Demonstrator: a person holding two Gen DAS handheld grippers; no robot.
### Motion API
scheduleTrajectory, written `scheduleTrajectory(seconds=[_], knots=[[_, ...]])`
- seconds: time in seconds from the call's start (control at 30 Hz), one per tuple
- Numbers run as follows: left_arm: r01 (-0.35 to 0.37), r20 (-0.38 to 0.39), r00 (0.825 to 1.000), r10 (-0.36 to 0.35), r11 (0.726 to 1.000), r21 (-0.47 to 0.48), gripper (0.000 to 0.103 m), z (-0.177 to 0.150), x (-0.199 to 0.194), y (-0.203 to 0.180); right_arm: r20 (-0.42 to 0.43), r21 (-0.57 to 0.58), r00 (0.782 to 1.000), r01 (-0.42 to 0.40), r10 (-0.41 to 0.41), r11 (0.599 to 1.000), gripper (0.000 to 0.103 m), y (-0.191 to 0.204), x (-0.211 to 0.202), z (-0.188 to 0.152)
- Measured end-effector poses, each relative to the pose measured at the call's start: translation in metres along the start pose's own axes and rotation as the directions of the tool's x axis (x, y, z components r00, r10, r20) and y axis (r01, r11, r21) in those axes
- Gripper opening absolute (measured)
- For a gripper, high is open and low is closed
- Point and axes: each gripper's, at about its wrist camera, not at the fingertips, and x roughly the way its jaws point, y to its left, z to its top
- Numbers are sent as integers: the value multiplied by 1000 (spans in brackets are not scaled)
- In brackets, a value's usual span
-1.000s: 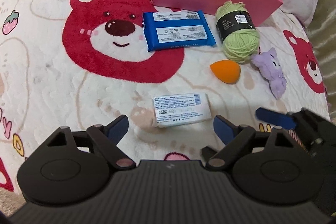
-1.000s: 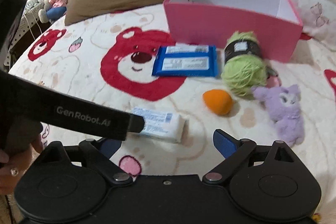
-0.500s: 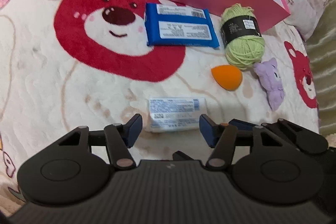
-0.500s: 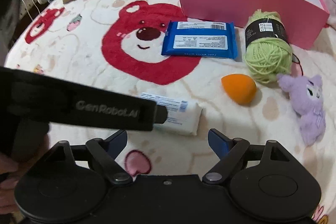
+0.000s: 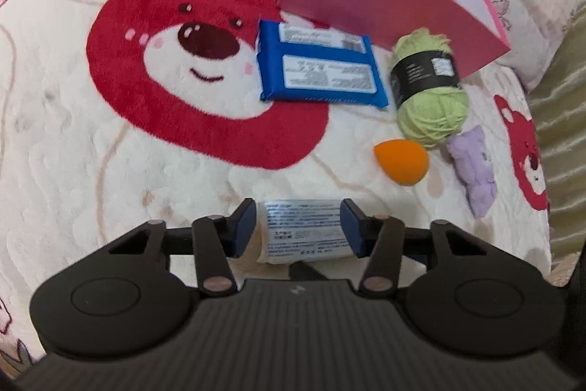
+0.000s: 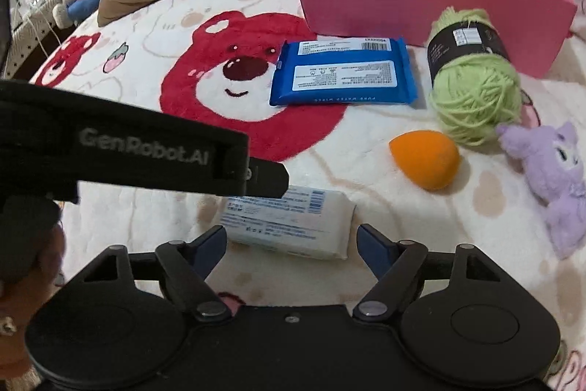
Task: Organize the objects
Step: 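Close the left gripper on the white soap bar box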
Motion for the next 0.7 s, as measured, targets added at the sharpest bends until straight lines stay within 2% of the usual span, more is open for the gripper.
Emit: scheduleTrajectory(seconds=[0.1,0.2,0.37,0.57,0.6,0.7], knots=[[1,-37,999,-2,1000,-25,35,-4,8,4,11,11,1000,27,-27,1000,80,-1,5,-2],[-1,-45,999,-1,999,-48,32,-7,12,7,0,3,1000,-4,4,1000,71,0,8,-3],[0,-27,1000,-2,997,-77,30,-10,12,9,-9,3,1000,-1,1,1000,70,0,15,-3],[32,-31,999,-36,991,-134,30,-6,16,16,-22,37,999,-24,25,999,81,-3,23,-2],[38,-33,999,-43,991,-132,30,-6,16,17,-25,37,999,-31,32,999,86,-3,25,-2],[50,-32,998,-54,990,-129,30,-7,16,18,-28,31,999,-41,42,999,92,1,30,-2]])
